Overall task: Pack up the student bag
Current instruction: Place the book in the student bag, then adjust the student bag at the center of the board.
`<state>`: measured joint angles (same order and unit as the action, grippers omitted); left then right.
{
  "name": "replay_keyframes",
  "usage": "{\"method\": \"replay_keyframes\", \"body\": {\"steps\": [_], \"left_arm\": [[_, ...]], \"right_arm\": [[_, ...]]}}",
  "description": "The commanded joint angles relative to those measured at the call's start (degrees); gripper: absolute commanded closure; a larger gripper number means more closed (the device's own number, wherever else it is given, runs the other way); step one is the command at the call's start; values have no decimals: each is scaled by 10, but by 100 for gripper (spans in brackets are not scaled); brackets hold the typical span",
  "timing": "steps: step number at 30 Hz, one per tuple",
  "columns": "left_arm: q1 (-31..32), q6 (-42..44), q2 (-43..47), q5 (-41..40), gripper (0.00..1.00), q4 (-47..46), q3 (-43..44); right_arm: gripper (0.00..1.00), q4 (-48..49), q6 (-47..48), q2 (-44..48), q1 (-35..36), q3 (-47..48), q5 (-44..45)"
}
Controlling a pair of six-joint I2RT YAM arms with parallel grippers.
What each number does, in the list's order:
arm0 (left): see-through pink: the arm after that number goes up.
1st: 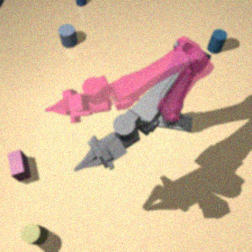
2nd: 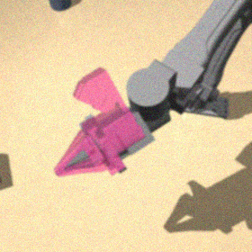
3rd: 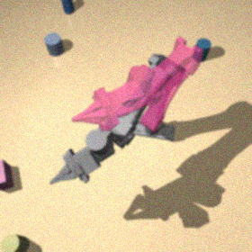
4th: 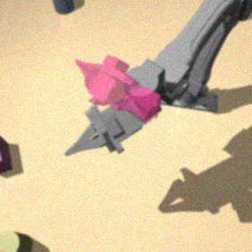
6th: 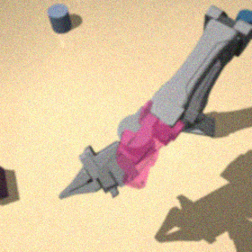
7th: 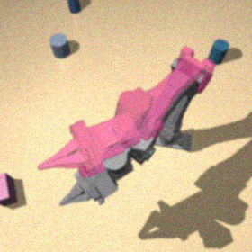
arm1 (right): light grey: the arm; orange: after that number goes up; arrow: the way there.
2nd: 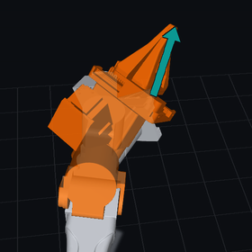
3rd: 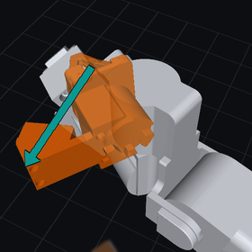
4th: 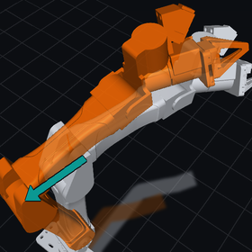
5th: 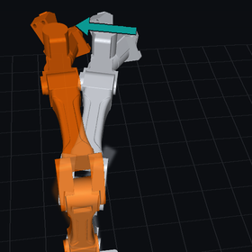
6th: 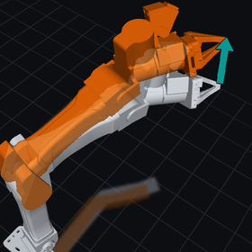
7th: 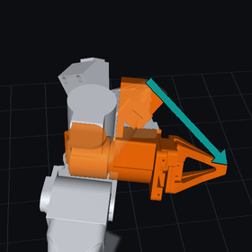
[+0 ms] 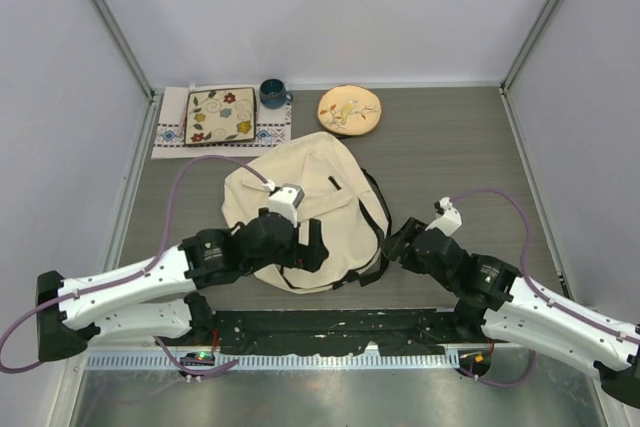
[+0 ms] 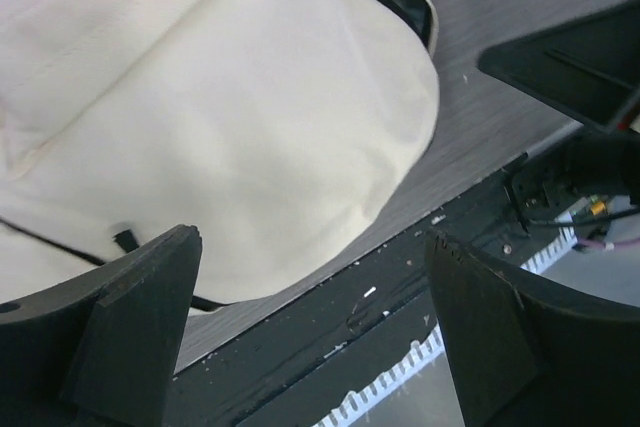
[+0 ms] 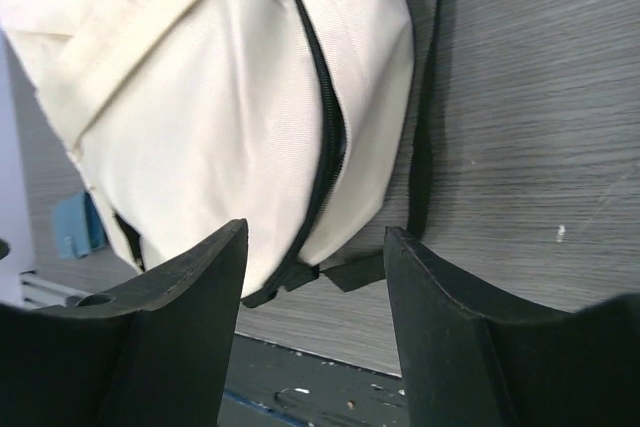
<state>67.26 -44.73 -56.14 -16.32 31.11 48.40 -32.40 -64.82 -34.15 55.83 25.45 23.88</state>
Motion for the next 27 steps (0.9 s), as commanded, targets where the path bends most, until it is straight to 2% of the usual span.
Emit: {"method": "replay_keyframes", "body": {"steps": [1, 5, 8, 11, 16, 19, 20, 23, 27], "left_arm": [[-1, -61, 26, -124, 3, 84, 6], [-7, -159, 59, -170, 0, 145, -30], [-13, -196, 100, -175, 0, 152, -64], [-25, -207, 136, -163, 0, 140, -95], [-40, -202, 154, -129, 0, 90, -153], [-53, -201, 151, -107, 0, 60, -174], [-56, -200, 151, -99, 0, 46, -178], [-63, -193, 152, -90, 0, 23, -188], [-65, -186, 149, -82, 0, 14, -186]], "right_arm": [[38, 50, -16, 15, 3, -3, -8], [36, 138, -33, -31, 3, -35, -69], [35, 204, -46, -83, 3, -49, -93], [32, 201, -48, -115, 3, -38, -83], [32, 259, -51, -118, 3, -62, -72], [47, 266, -55, -118, 3, -70, -50], [61, 266, -54, -119, 3, -70, -43], [79, 267, -44, -117, 2, -71, -23], [92, 251, -2, -128, -9, -48, -2]]}}
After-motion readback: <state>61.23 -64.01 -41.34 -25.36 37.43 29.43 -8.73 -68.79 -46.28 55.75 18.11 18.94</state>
